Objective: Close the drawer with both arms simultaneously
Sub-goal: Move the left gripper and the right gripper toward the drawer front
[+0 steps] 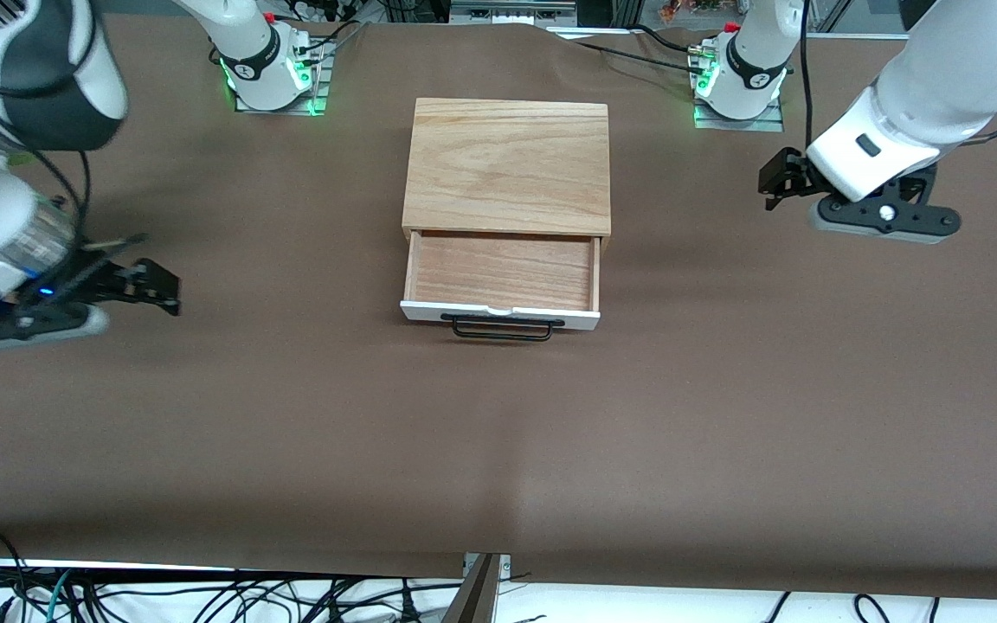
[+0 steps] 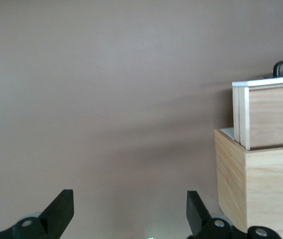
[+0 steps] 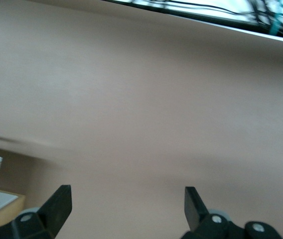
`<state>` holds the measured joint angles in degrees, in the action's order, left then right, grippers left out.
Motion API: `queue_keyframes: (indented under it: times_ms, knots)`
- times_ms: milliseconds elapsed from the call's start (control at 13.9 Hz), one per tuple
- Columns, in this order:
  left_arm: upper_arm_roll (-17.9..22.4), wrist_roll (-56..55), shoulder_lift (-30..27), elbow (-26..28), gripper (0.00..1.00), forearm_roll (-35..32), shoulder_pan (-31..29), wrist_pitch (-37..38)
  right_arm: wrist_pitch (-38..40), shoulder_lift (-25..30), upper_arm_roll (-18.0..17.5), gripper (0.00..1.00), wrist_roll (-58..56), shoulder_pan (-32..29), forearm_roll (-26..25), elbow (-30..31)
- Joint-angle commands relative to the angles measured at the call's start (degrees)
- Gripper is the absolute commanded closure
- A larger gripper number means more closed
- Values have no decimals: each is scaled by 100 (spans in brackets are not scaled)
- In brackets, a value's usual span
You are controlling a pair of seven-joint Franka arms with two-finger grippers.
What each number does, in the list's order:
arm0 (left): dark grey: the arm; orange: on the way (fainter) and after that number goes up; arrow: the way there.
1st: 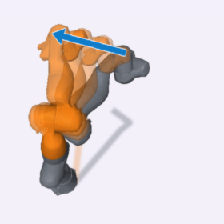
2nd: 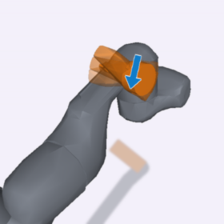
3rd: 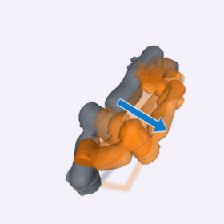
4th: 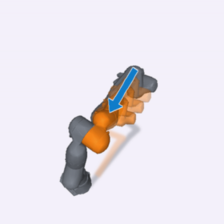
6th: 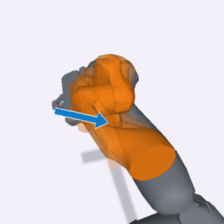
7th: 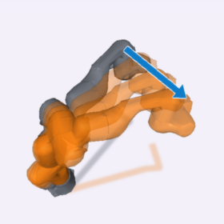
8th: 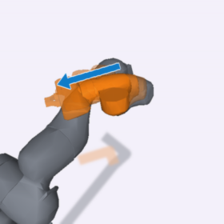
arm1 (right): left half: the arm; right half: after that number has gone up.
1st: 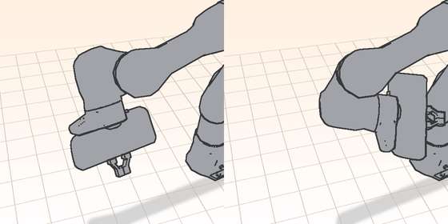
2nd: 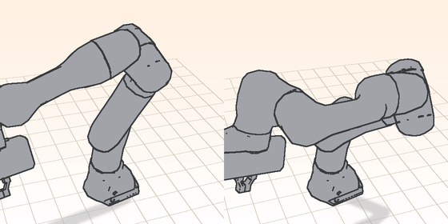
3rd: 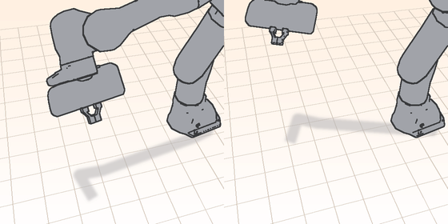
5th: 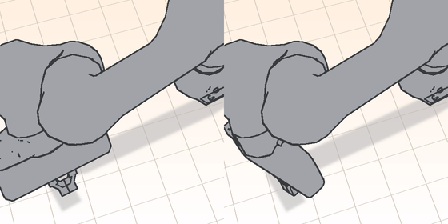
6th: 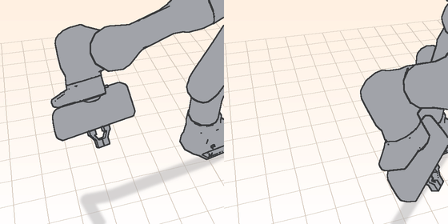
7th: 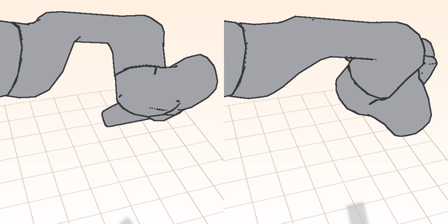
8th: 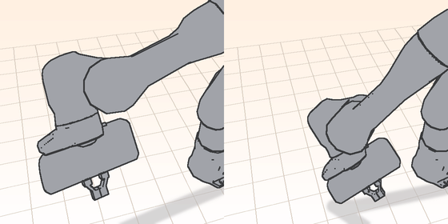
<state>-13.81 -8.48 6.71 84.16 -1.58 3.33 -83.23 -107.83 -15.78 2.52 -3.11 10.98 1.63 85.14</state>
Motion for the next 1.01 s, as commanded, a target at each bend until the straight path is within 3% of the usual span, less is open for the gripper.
queue_keyframes:
  times_ms: [0, 216, 721, 937]
  knots:
    - [-43, -22, 198, 13, 0, 446, 168, 26, -666, -450, -58, 0, 38, 255, 346, -103]
    - [-52, -31, 698, 13, 0, 720, 580, -280, -1248, -951, -58, 0, 39, 623, 382, -103]
    - [-52, -84, 1955, 13, 0, 1581, 994, -3160, -3119, -2112, -67, 0, 169, 1353, 391, -112]
    - [-52, -286, 2263, 13, 0, 1687, 995, -4068, -3210, -2359, -207, 0, 425, 1381, 591, -261]
